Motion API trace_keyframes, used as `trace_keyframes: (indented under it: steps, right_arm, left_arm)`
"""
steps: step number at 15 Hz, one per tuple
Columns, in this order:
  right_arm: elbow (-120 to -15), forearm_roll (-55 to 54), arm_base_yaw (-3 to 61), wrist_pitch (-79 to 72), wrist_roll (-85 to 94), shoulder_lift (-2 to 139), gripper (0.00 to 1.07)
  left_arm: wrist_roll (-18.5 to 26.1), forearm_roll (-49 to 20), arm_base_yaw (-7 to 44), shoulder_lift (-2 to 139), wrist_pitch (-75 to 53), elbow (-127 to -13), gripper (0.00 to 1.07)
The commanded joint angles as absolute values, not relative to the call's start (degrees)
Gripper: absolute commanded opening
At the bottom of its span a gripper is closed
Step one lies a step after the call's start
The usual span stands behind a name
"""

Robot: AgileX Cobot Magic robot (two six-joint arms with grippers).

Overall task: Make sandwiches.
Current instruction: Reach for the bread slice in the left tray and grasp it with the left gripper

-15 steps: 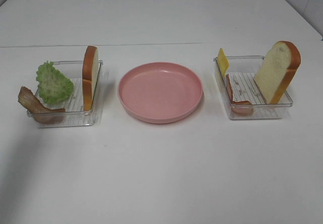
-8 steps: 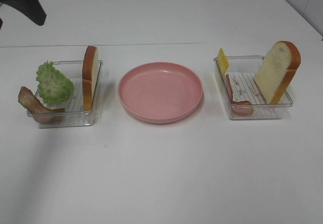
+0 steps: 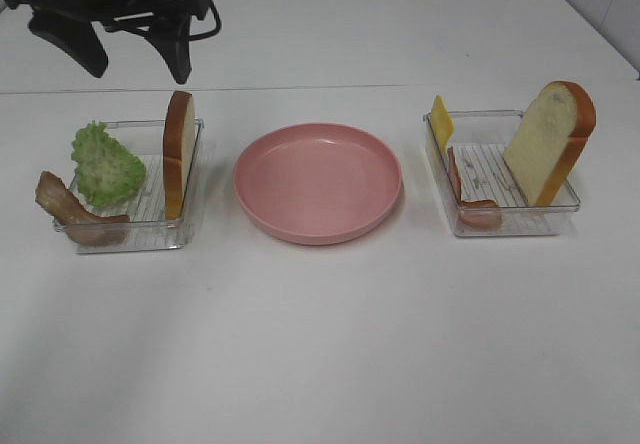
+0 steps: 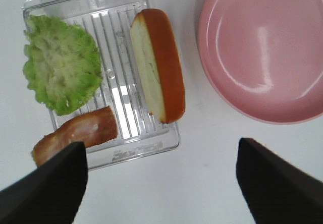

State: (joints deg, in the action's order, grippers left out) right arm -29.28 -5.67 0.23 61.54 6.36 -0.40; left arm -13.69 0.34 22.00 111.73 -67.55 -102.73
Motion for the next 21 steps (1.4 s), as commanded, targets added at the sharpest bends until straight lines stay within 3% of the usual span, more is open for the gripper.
trace_keyframes:
  steps: [1,11,13,18,21]
  right_arm:
    - [-28.99,-5.44,0.00,60.91,6.65,-1.20,0.80]
    - [-28.99,-5.50,0.00,60.91,6.65,-1.20,0.80]
    - [-28.99,-5.50,0.00,60.91,6.65,-1.20,0.80]
    - [-28.99,-5.50,0.00,60.91,6.65,-1.20,0.80]
    - [-28.99,-5.50,0.00,60.91,6.65,-1.20,0.80]
  left_arm:
    - [-14.21,0.86,22.80,115.34,-67.90,-105.08,0.76]
    - [-14.21,4.35,22.80,126.97,-62.17,-107.95,0.74]
    - [-14.44,4.35,22.80,127.31,-62.45,-107.95,0.57]
    - [-14.44,4.35,22.80,127.08,-62.17,-107.95,0.02]
    - [-14.38,4.30,22.80,126.17,-64.06,-107.95,0.00]
